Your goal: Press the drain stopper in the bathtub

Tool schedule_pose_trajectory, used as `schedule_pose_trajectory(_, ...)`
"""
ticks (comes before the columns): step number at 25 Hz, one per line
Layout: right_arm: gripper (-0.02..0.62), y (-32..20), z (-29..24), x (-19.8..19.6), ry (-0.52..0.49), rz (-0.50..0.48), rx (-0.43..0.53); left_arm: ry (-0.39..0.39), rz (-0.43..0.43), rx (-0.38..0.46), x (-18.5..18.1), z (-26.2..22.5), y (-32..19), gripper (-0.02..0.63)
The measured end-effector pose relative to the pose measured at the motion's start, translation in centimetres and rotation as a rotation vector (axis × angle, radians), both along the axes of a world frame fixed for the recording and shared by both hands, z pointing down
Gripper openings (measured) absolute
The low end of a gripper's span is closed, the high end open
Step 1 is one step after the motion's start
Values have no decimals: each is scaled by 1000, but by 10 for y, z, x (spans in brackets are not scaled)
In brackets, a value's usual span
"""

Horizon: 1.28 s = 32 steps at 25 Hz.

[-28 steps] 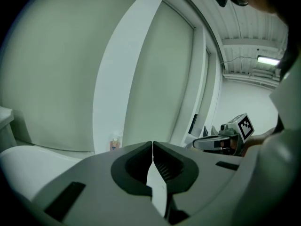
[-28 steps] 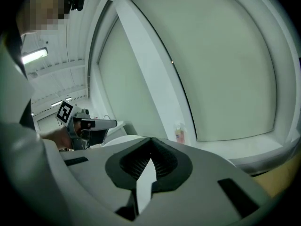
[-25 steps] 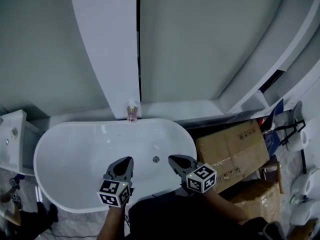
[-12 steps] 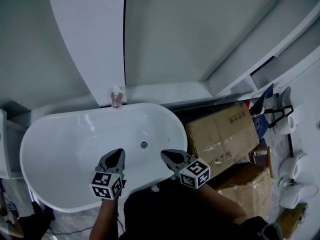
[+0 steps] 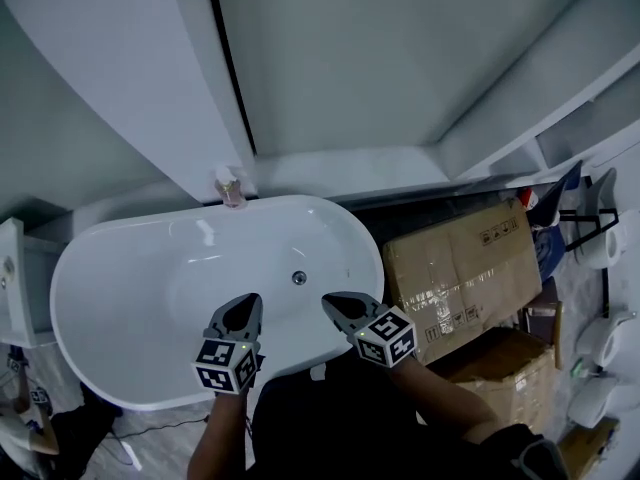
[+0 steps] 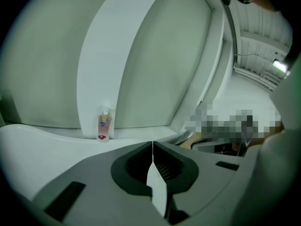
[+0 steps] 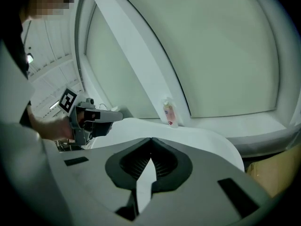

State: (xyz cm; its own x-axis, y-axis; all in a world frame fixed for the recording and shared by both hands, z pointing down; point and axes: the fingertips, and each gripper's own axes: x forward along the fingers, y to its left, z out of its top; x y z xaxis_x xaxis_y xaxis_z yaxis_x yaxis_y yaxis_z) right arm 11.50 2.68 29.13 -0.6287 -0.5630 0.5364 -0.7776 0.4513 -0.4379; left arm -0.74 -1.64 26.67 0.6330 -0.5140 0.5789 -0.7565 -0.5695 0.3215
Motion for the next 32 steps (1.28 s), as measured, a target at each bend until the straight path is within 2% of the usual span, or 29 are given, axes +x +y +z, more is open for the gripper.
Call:
schedule_pose_trajectory(3,15,-15,24,11,-1,-45,-24,-21,0,-33,18,26,-5,20)
schedule_pose_trajectory(8,14,-40,93,17,7,-72,-97,-6,-53,-116,39,96,-18,20)
schedule_pose_trajectory(12,14,-54,140,0,-17,-96,-132,-25,-98,-163,31,153,-30,20)
schedule_pose_trajectory(16,14,-53,196,-14,-2,-157,-167,-48,-88,-171,28,207,-38,20)
schedule_pose_trajectory(22,14,-40,290,-32,34,-237,-224,-57,-121,-179,12,291,-49,20)
schedule_pose_trajectory(26,14,-38,351,-37,41,-208,-251,-69,-103,-207,4,344,-43,20)
schedule_pose_trajectory(32,15,-45,428,-23,79,-115,-280,-78,3,-274,11,419,-20,20)
